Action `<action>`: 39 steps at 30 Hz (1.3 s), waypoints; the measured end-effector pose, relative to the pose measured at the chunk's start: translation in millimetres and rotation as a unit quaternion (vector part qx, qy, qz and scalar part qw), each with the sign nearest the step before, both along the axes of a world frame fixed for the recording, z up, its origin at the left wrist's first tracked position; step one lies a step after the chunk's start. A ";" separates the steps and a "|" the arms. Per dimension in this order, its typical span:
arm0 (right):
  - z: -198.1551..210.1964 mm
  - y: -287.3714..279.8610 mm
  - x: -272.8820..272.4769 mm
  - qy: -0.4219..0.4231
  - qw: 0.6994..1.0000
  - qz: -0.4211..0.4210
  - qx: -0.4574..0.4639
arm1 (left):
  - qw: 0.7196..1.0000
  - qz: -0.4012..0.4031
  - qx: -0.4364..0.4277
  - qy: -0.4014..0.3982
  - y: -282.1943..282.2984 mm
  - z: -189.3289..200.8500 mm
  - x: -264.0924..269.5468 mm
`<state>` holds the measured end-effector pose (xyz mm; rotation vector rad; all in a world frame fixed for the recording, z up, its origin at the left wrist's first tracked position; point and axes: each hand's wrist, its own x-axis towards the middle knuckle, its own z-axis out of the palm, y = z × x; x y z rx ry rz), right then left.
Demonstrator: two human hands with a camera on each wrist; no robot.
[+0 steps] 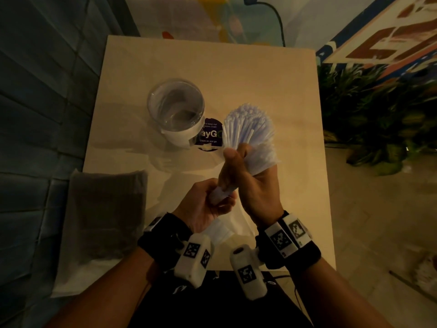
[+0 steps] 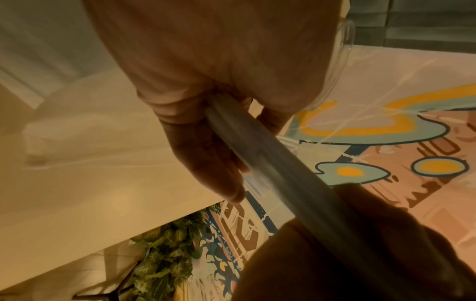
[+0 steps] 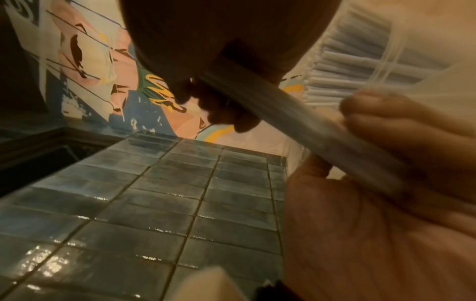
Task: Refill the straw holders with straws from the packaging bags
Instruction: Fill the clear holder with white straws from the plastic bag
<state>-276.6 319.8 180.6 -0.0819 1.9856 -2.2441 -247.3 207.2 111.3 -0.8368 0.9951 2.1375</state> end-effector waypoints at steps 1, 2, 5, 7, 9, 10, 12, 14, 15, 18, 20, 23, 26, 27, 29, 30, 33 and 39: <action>-0.7 1.5 -1.4 0.007 1.000 -0.003 -0.002 | 1.000 0.002 -0.006 0.000 -0.1 -0.6 -0.3; 0.2 4.2 -5.0 0.017 1.000 -0.012 -0.008 | 1.000 0.005 -0.010 0.001 -0.8 -2.1 -0.8; 9.0 17.4 -29.5 0.049 0.995 -0.072 -0.046 | 1.000 0.008 -0.019 0.008 -8.9 -6.7 -0.7; 14.7 27.0 -52.3 0.073 0.987 -0.123 -0.075 | 0.998 0.002 -0.058 0.022 -18.2 -12.7 -1.1; 14.5 33.2 -73.2 0.094 0.981 -0.159 -0.065 | 0.990 -0.018 -0.129 0.056 -28.3 -19.2 -0.5; 11.5 33.9 -81.4 0.098 0.979 -0.170 -0.052 | 0.981 -0.029 -0.177 0.074 -33.1 -21.7 0.5; -0.4 30.4 -91.9 0.095 0.978 -0.186 -0.017 | 0.960 -0.032 -0.260 0.101 -41.5 -27.9 4.4; -15.3 23.4 -96.2 0.081 0.978 -0.187 0.033 | 0.942 -0.032 -0.314 0.119 -49.6 -37.2 10.2; -23.2 20.4 -97.5 0.073 0.979 -0.182 0.056 | 0.932 -0.036 -0.339 0.121 -53.8 -44.8 14.2; -39.8 18.4 -100.5 0.061 0.980 -0.155 0.108 | 0.892 -0.060 -0.430 0.127 -65.2 -72.1 28.0; -43.0 21.5 -102.5 0.069 0.978 -0.144 0.137 | 0.851 -0.092 -0.497 0.142 -69.9 -88.3 36.5; -38.3 33.4 -101.6 0.108 0.963 -0.175 0.174 | 0.800 -0.157 -0.556 0.162 -75.6 -109.1 41.5; -30.7 58.0 -89.0 0.139 0.941 -0.245 0.189 | 0.770 -0.247 -0.569 0.148 -77.0 -118.6 39.9; -30.0 67.3 -81.3 0.131 0.938 -0.262 0.186 | 0.768 -0.268 -0.563 0.148 -76.1 -121.5 38.9; -36.2 81.6 -60.3 0.092 0.942 -0.262 0.190 | 0.761 -0.311 -0.554 0.133 -72.6 -123.3 34.4; -44.2 86.3 -47.5 0.058 0.947 -0.237 0.208 | 0.752 -0.338 -0.552 0.123 -70.2 -123.2 31.4; -90.3 88.3 -3.5 -0.091 0.950 -0.115 0.275 | 0.730 -0.384 -0.550 0.132 -66.0 -131.6 25.6; -155.7 66.4 45.8 -0.296 0.883 0.079 0.356 | 0.782 -0.350 -0.501 0.124 -65.7 -138.3 24.5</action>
